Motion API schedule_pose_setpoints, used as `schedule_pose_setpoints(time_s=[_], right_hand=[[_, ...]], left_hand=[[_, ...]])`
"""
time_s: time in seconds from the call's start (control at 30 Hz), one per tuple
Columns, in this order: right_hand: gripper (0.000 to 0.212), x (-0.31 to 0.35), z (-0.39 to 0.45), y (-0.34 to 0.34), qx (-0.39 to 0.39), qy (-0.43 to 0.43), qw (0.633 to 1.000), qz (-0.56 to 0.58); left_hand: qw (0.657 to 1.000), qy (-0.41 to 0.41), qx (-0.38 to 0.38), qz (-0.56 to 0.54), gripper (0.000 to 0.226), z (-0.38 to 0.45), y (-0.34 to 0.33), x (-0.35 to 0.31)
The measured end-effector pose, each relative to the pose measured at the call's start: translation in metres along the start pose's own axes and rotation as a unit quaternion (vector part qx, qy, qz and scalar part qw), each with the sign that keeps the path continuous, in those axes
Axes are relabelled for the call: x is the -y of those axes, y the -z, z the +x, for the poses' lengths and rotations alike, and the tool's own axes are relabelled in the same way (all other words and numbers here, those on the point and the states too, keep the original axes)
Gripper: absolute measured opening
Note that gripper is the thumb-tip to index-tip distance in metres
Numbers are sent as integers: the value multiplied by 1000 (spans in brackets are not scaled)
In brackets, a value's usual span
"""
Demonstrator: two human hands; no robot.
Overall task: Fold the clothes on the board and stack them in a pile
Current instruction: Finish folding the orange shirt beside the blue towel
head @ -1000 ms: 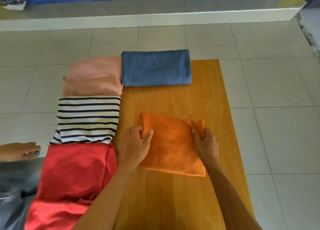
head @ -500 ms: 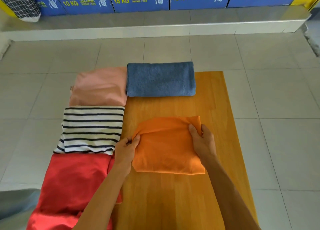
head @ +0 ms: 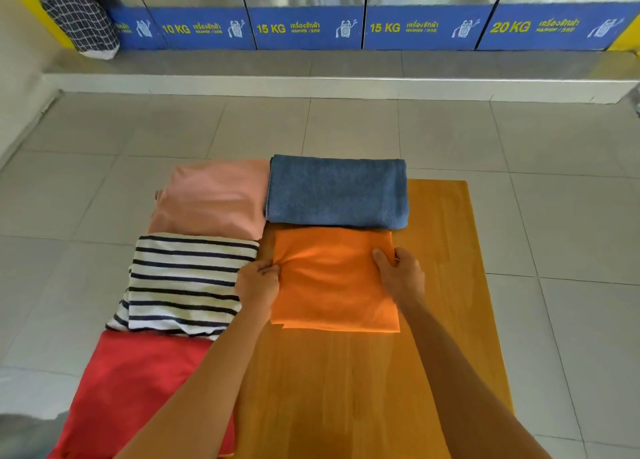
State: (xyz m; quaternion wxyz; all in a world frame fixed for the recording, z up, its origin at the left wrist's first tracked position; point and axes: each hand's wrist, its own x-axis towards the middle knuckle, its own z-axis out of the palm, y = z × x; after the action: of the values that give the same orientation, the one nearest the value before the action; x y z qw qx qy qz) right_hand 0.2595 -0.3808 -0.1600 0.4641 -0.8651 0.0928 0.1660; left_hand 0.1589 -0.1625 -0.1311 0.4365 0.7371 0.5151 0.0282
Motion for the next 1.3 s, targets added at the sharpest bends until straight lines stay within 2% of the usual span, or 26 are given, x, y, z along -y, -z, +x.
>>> schedule_pose_setpoints(time_s=[0.3,0.43,0.57,0.63,0.73,0.87,1.03,1.2,1.3], right_hand=[[44,-3,5,-2,-3,7,1000,7],[45,-1,2,0,-1,-11,1000,11],[45,4,-8,4,17,-58,998,30],[48,9,-21,7,-5,-70,997,33],[39,13,-52,12,-77,-46,996,23],[32,11,-105,10,-137,-16,990,33],[22,21,-179,-17,-99,18,994,52],[16,43,-241,-55,-52,40,995,71],[14,54,-272,-73,-41,65,994,81]], left_hand=[[999,-2,-37,-4,25,-8,-7,-1],[1000,-10,-18,-10,27,-16,-2,-4],[998,-44,36,7,35,-25,13,0],[995,-71,64,26,42,-32,27,8],[989,-112,99,25,45,-47,51,24],[985,-136,108,-7,41,-70,87,48],[981,-164,101,11,15,-86,132,82],[977,-188,105,-2,30,-95,181,109],[973,-199,113,-7,22,-99,210,123]])
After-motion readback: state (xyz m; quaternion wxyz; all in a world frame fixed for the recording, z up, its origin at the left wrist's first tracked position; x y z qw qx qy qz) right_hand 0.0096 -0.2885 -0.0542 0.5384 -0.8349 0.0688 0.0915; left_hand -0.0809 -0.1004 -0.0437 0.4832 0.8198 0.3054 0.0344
